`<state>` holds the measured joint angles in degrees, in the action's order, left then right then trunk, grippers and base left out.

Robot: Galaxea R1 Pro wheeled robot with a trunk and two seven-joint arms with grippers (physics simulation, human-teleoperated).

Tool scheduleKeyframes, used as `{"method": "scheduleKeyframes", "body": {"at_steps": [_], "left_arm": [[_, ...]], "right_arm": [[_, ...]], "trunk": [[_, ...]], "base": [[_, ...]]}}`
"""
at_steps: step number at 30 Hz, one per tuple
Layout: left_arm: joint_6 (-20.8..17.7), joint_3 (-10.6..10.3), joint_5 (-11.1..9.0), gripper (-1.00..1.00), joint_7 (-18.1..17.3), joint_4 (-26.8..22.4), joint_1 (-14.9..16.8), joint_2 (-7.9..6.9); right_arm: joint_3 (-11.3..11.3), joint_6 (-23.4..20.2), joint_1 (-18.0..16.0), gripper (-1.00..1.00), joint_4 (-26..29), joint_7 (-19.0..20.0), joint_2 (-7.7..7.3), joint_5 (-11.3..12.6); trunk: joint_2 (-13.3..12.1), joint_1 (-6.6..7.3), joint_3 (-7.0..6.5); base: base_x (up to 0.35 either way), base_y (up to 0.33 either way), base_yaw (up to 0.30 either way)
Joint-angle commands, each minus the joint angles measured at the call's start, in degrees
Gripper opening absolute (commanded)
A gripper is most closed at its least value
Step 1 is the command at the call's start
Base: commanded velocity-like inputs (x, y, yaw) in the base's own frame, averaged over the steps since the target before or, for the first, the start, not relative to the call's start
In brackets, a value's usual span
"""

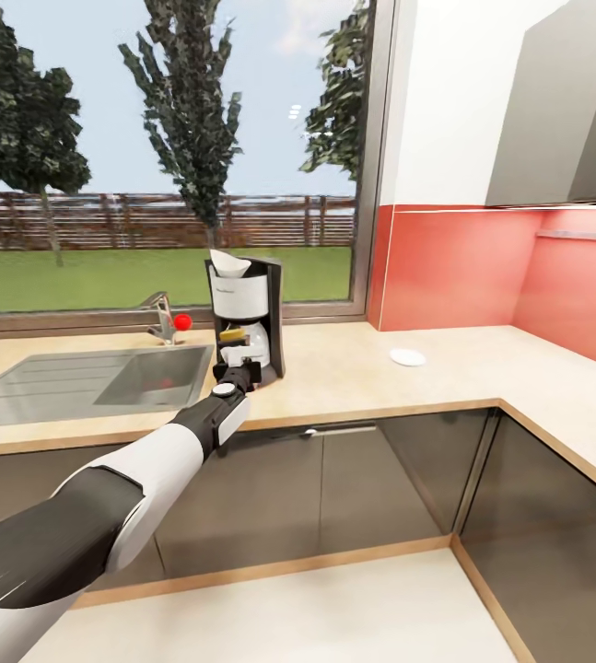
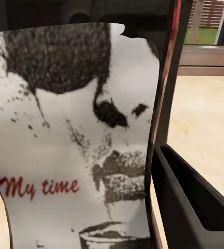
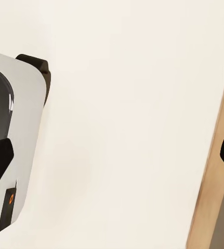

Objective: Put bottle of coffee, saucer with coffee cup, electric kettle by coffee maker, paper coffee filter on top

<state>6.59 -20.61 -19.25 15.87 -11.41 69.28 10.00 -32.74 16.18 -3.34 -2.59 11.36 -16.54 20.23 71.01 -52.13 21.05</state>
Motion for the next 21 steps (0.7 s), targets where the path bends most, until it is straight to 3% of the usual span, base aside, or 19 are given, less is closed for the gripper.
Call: {"method": "scheduleKeyframes", "body": {"at_steps": [1, 21], "left_arm": [[0.4, -0.5, -0.4, -1.00, 0.3, 0.1, 0.0, 0.00], [2.5, -0.5, -0.4, -1.00, 0.3, 0.1, -0.7, 0.00]], "right_arm": [[-0.3, 0.3, -0.1, 1.00, -0.2, 0.4, 0.02, 0.6], [-0.4, 0.4, -0.1, 1.00, -0.2, 0.4, 0.03, 0.6]], "trunk": [[0.0, -0.01, 0.07], [0.0, -0.01, 0.38]], "base": [[0.116, 0.000, 0.000], [0.025, 0.000, 0.000]]}}
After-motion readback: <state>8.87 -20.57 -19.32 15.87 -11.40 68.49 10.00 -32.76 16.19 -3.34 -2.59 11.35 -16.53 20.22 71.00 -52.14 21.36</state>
